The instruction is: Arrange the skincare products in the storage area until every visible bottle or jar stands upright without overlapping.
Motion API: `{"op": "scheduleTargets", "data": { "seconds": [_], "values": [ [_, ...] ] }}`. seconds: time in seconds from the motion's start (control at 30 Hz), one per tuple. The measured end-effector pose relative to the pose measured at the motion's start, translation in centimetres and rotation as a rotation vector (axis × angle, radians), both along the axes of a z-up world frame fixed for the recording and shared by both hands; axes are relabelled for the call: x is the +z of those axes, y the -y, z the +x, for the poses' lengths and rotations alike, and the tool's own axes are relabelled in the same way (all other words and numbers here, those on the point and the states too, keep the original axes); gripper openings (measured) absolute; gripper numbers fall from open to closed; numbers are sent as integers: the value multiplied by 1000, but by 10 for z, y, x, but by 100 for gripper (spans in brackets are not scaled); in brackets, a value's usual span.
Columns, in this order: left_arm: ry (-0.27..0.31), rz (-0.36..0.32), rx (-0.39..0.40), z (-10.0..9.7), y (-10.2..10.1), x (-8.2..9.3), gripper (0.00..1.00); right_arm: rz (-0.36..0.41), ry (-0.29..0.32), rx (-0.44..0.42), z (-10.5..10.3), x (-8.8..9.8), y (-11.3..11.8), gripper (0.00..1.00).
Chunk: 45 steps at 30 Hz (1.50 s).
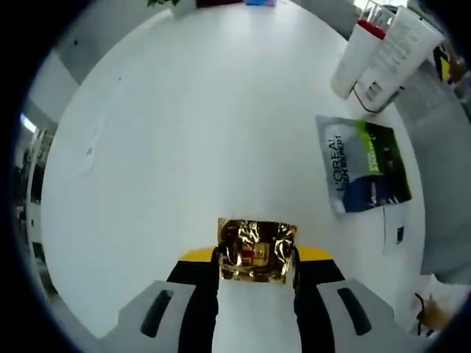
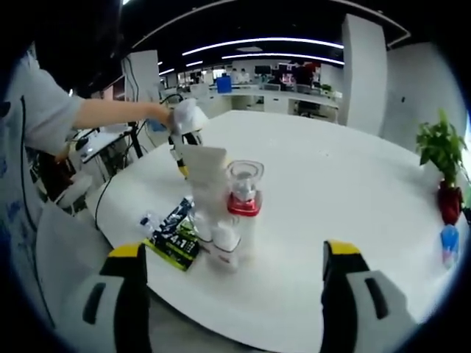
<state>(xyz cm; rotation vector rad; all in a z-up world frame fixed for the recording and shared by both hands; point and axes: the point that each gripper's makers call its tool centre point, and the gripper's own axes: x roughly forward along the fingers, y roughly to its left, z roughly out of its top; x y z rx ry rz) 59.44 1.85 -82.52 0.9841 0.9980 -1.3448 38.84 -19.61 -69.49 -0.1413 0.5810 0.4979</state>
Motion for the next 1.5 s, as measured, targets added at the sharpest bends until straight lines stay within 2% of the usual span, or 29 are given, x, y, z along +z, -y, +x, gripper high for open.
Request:
{"op": "scheduleTargets", "data": {
  "seconds": [0.3, 0.4, 0.7, 0.9, 1.2, 1.5],
  "values": [
    [0, 4, 17, -16, -3, 7, 36, 5, 10, 23, -2, 4, -5, 100],
    [-3, 2, 16, -21, -5, 10, 36, 14, 46, 31, -1, 11, -7, 100],
    [-2, 5, 35, -33, -12, 15, 36, 24, 29, 47, -6, 11, -12, 100],
    [-8, 16, 48, -50, -16, 18, 36, 29, 34, 34, -6, 12, -10, 100],
    [-20, 9, 77, -66, -19, 23, 36, 58, 53, 37, -7, 19, -15, 100],
    [-29, 3, 95, -93, -16, 23, 36, 36, 57, 43, -9, 21, -13, 100]
  ]
}}
